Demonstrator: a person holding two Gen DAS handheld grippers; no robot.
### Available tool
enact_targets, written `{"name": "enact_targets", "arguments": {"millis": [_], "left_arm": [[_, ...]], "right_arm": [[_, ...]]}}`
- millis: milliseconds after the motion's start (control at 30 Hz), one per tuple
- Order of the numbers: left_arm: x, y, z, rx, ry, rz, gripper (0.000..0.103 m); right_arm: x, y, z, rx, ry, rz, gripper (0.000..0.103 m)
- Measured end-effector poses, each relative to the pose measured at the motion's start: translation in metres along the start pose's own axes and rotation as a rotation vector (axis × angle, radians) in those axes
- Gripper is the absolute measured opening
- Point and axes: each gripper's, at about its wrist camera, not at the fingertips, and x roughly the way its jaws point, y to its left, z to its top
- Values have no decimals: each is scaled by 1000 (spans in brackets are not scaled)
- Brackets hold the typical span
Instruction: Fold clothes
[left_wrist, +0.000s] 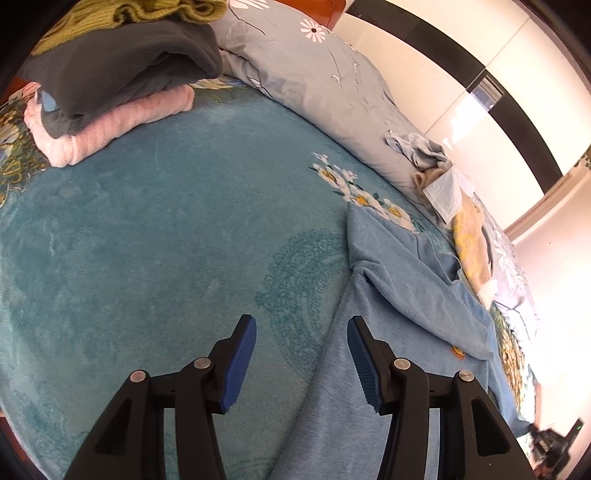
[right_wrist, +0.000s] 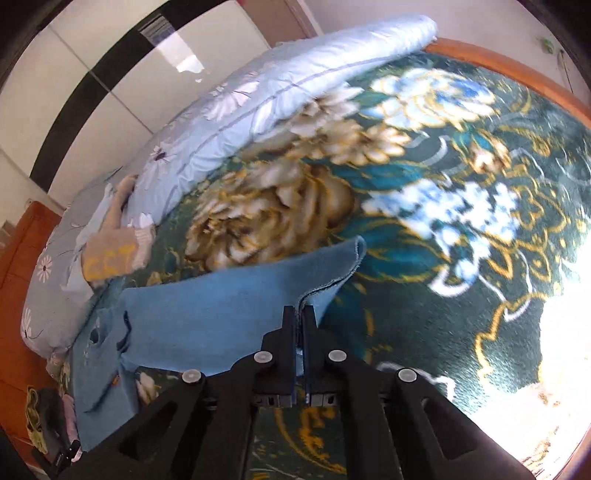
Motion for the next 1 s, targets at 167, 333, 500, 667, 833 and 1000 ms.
{"name": "enact_targets", "arguments": {"millis": [167,333,500,667,833,1000], "left_arm": [[-7,7,2,-15,-18,1,56],[-10,13,3,-13,-19,20,56],[-12,24,3,-15,-15,45,56],[-11,31,0,-22,-2,57,56],[-7,36,-3,-28,11,73,56],[-3,41,-6,-33,25,89,56]], "right_arm": [[-7,118,28,-244,-50,145,2],[22,236,9,-425,2,317,2],[52,332,-30,-558,69,453,2],[91,392,-89,-642,192,509,2],[132,415,-145,-685,324,505,2],[150,426,-185,-727,395,511,2]]}}
